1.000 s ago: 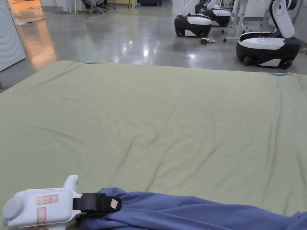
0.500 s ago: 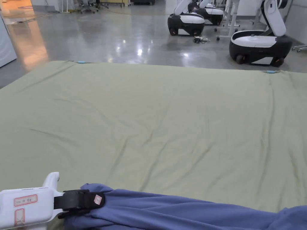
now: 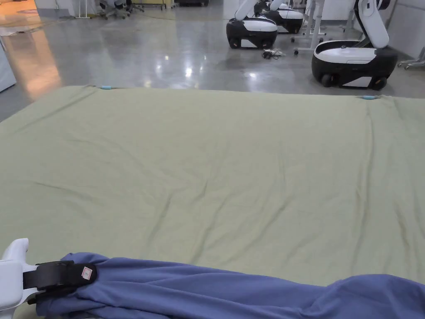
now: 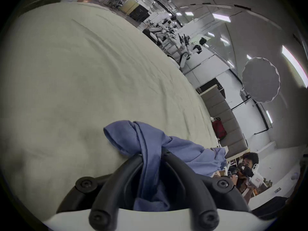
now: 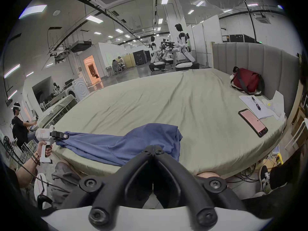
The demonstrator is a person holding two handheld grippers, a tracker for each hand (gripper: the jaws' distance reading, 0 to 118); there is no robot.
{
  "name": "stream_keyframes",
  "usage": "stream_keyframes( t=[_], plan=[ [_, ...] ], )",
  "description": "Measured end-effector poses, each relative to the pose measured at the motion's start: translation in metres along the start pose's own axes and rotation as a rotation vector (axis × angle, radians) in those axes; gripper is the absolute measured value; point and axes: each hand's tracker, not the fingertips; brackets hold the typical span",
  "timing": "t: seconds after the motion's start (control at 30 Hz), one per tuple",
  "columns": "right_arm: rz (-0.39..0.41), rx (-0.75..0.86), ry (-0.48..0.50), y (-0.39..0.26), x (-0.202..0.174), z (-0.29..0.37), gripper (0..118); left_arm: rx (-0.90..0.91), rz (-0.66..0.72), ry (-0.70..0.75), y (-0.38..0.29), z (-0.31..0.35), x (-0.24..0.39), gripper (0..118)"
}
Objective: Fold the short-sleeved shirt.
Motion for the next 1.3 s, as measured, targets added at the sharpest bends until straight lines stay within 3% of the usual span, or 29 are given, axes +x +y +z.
stream_keyframes(
  t=[0.1,0.2,0.3,0.43,0.53,0.7,0.8,0.83,0.87,0.93,0.97,1.0,1.1,1.17,1.3],
  plan=[
    [0.006,-0.004,0.001,0.001,0.001,-0.002,2,0.024,-0.003,0.105,0.004,0.006,0.033,8],
    [0.014,-0.004,0.009,0.001,0.0,-0.004,2,0.05,-0.101,0.23,0.0,0.009,0.083,8],
    [0.015,-0.006,0.015,-0.001,-0.001,-0.006,2,0.057,-0.111,0.103,-0.011,0.007,0.13,8],
    [0.008,-0.007,0.026,-0.002,-0.001,-0.005,2,0.031,-0.125,0.116,-0.028,-0.02,0.178,8],
    [0.005,-0.009,0.03,-0.006,0.003,-0.005,2,-0.029,-0.138,0.117,-0.046,-0.06,0.194,8],
    [-0.003,-0.006,0.013,-0.013,0.012,0.003,2,-0.134,-0.244,0.247,-0.078,-0.132,0.195,8],
    [-0.017,-0.003,-0.01,-0.013,0.018,0.008,2,-0.149,-0.226,0.256,-0.089,-0.15,0.189,9],
    [-0.021,-0.002,-0.015,-0.013,0.019,0.008,2,-0.132,-0.171,0.206,-0.091,-0.149,0.186,14],
    [-0.024,-0.004,-0.018,-0.013,0.021,0.009,2,-0.113,-0.13,0.153,-0.09,-0.145,0.187,26],
    [-0.027,-0.011,-0.027,-0.014,0.021,0.008,2,-0.136,-0.059,-0.004,-0.088,-0.14,0.185,87],
    [-0.025,-0.016,-0.03,-0.014,0.02,0.007,2,-0.168,-0.058,-0.057,-0.088,-0.138,0.189,109],
    [-0.022,-0.02,-0.031,-0.014,0.019,0.006,2,-0.19,-0.077,-0.062,-0.09,-0.136,0.2,118],
    [-0.013,-0.023,-0.024,-0.014,0.015,0.004,2,-0.182,-0.218,0.013,-0.095,-0.133,0.215,118],
    [-0.014,-0.019,-0.013,-0.013,0.013,0.005,2,-0.144,-0.231,0.016,-0.097,-0.127,0.221,116],
    [-0.007,-0.013,-0.005,-0.008,0.009,0.007,2,-0.035,-0.183,-0.042,-0.085,-0.078,0.22,82]
  ],
)
